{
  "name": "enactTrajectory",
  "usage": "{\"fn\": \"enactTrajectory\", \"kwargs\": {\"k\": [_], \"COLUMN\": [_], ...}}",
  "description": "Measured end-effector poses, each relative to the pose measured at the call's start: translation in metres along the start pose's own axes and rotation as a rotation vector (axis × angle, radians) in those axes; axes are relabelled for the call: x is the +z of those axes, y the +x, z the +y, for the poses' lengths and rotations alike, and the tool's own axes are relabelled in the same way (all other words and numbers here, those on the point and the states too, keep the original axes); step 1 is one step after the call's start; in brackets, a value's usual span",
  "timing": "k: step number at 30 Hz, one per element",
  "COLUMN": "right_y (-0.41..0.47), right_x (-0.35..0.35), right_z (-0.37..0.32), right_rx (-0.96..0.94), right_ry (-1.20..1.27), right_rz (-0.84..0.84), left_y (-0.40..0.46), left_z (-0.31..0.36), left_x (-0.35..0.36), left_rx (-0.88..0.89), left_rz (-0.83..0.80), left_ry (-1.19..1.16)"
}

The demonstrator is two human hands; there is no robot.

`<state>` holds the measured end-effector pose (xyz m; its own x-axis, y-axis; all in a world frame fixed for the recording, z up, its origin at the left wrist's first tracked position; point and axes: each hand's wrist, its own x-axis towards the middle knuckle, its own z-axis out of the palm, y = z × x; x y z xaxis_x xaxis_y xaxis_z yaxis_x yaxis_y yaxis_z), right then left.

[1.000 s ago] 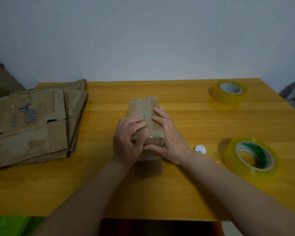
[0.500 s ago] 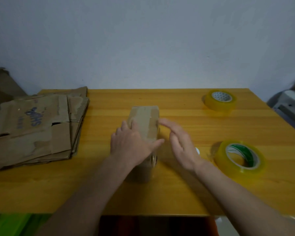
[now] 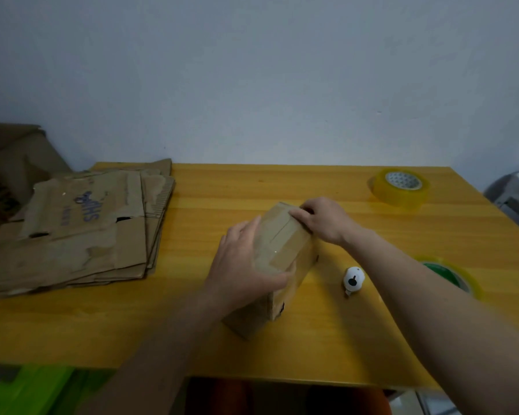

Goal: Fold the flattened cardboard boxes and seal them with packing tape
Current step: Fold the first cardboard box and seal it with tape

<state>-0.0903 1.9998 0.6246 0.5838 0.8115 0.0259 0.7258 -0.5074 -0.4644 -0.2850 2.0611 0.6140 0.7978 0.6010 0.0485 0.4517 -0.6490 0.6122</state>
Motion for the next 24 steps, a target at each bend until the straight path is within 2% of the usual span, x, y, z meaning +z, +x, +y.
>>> {"fn": "enactTrajectory", "kwargs": {"k": [2,4,6,7,9,12,14,16,18,20,22,24], "right_y": [-0.006,-0.013,-0.019,-0.023,-0.029,-0.034,-0.036,-0.04,-0.047,-0.053,-0.057,-0.058], "right_x": [0.0,0.001,0.004,0.004,0.002,-0.003,-0.003,0.002,0.01,0.016,0.018,0.018], "right_z": [0.004,0.008,0.012,0.013,0.015,0.019,0.021,0.022,0.022,0.023,0.02,0.015], "right_rx": [0.073,0.115,0.104,0.09,0.032,-0.079,-0.093,-0.036,0.087,0.184,0.245,0.277], "right_ry": [0.118,0.227,0.356,0.42,0.563,0.897,0.952,0.91,0.929,0.974,0.941,0.837], "right_rz": [-0.016,-0.017,-0.008,0.007,0.063,0.131,0.147,0.158,0.151,0.126,0.056,-0.039], "left_y": [-0.008,-0.017,-0.02,-0.018,-0.013,0.0,0.003,0.001,-0.006,-0.01,-0.009,-0.007], "left_z": [-0.009,-0.014,-0.02,-0.022,-0.021,-0.015,-0.013,-0.016,-0.019,-0.022,-0.029,-0.033], "left_x": [0.006,0.013,0.018,0.017,0.008,-0.014,-0.024,-0.025,-0.019,-0.009,-0.003,-0.001], "left_rx": [-0.083,-0.247,-0.356,-0.365,-0.319,-0.181,-0.124,-0.142,-0.192,-0.266,-0.325,-0.3], "left_rz": [0.096,0.142,0.093,0.048,0.01,0.178,0.236,0.174,0.144,0.244,0.348,0.34], "left_ry": [-0.267,-0.559,-0.76,-0.786,-0.711,-0.389,-0.283,-0.333,-0.511,-0.639,-0.624,-0.541]}}
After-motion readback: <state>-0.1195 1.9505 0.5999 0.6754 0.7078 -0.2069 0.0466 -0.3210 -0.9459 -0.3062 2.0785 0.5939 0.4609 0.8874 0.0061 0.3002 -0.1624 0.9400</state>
